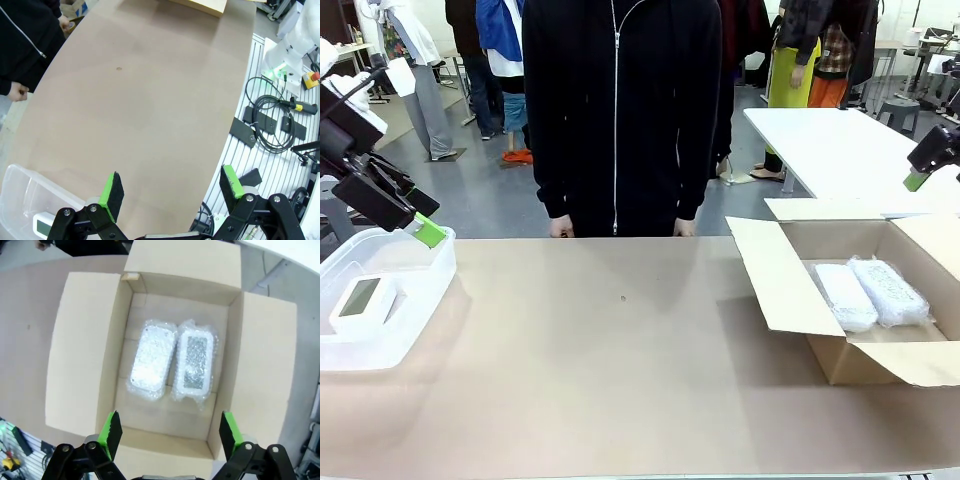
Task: Separate and place wrapped and unwrapped clocks.
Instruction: If the picked Digital clock is wrapped, place it in the Package Box ; if not, place it in the Organizing box.
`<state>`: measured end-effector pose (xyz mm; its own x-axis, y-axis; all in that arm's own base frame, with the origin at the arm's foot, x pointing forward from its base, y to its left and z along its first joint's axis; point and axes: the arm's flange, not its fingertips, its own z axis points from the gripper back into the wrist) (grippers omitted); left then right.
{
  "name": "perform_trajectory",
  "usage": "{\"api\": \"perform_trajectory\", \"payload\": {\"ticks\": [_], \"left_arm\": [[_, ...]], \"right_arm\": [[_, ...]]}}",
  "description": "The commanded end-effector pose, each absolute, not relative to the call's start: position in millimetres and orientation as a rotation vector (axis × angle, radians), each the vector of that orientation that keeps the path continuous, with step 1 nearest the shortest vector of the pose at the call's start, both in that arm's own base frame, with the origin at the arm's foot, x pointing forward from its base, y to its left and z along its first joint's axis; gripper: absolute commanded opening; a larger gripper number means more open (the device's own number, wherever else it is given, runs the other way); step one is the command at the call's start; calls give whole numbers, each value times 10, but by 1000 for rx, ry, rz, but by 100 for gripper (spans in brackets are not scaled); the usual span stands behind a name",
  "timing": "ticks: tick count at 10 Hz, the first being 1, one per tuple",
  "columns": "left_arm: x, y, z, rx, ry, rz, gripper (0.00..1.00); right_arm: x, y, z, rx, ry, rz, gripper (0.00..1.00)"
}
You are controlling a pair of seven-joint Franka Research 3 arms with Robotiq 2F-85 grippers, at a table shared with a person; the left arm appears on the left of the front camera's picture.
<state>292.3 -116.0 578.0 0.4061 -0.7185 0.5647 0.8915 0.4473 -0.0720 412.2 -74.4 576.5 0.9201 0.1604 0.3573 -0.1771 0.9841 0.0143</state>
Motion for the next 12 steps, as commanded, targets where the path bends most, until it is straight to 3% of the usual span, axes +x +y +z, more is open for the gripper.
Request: {"api": "perform_trajectory", "payload": {"ticks": [1, 12], "left_arm": [[2924, -1173, 5784, -381, -497, -1041, 100], [2924, -1173, 5784, -381, -497, -1041, 100]], "right_arm": [[4112, -812, 5750, 44, -358, 166, 100], [4112, -812, 5750, 44, -358, 166, 100]]}}
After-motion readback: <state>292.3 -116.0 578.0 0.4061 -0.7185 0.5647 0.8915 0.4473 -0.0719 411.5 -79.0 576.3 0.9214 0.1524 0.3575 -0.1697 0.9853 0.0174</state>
